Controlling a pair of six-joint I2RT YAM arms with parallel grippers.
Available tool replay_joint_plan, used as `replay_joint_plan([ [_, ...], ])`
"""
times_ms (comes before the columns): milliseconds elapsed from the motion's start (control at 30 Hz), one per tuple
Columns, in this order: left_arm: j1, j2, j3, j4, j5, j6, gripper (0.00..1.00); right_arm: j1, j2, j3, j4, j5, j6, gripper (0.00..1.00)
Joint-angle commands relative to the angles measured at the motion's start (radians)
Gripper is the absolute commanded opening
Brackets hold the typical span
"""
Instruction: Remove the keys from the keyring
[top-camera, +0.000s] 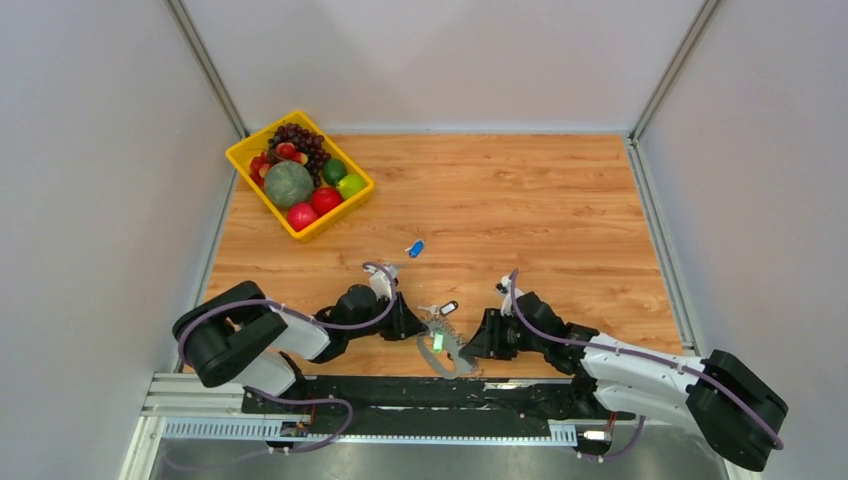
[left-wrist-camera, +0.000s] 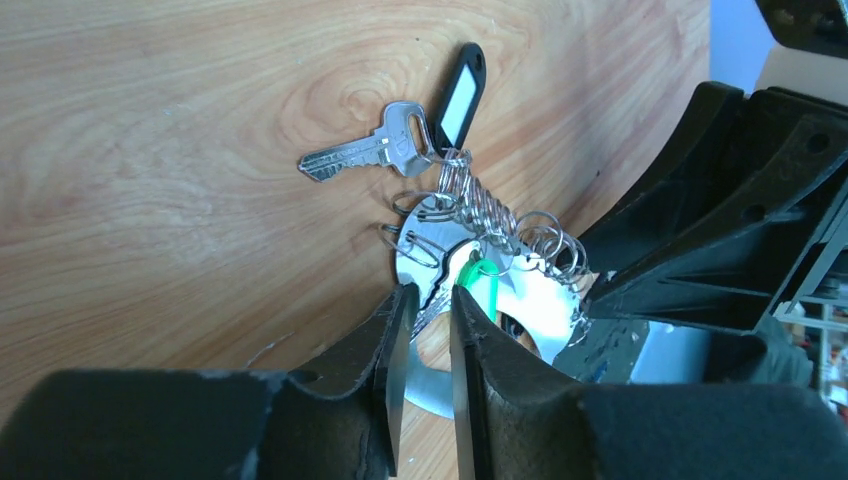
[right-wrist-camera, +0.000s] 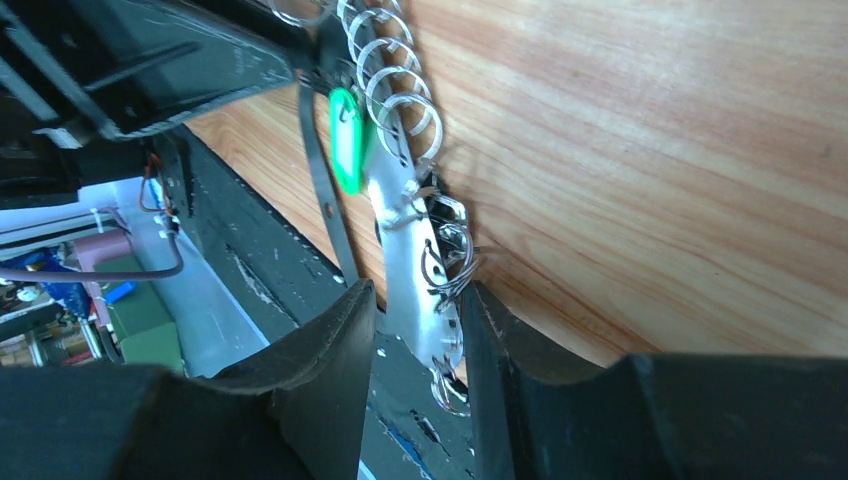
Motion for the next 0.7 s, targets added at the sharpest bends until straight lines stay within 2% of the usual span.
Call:
replay_joint_plan([
  [0,-0.016,0.081,-0.001,0.13,0.049,-0.017,0.28,0.009,-0.044,-0.018,0.153,0.01,0.046,0.4],
  [133,-0.019,0.132,0.0,0.2,0.057,-0.03,0.26,0.012,-0.048,-0.036,0.215,0.003,0.069,0.41],
  [333,-0.021,0.174,0.018,0.234,0.069,-0.032,0.22,0.019,0.028,0.001,0.195,-0.031,0.037,0.43],
  [400,-0.026,0.184,0.022,0.247,0.065,-0.032,0.19,0.025,0.06,0.015,0.195,-0.035,0.026,0.46],
  [567,-0.029,0.174,0.004,0.274,0.037,-0.028,0.16,0.026,0.09,0.071,0.06,0.05,-0.04,0.66],
  [667,-0.029,0.133,0.001,0.22,0.009,0.002,0.17,0.025,0.067,0.079,-0.011,0.087,-0.078,0.65],
])
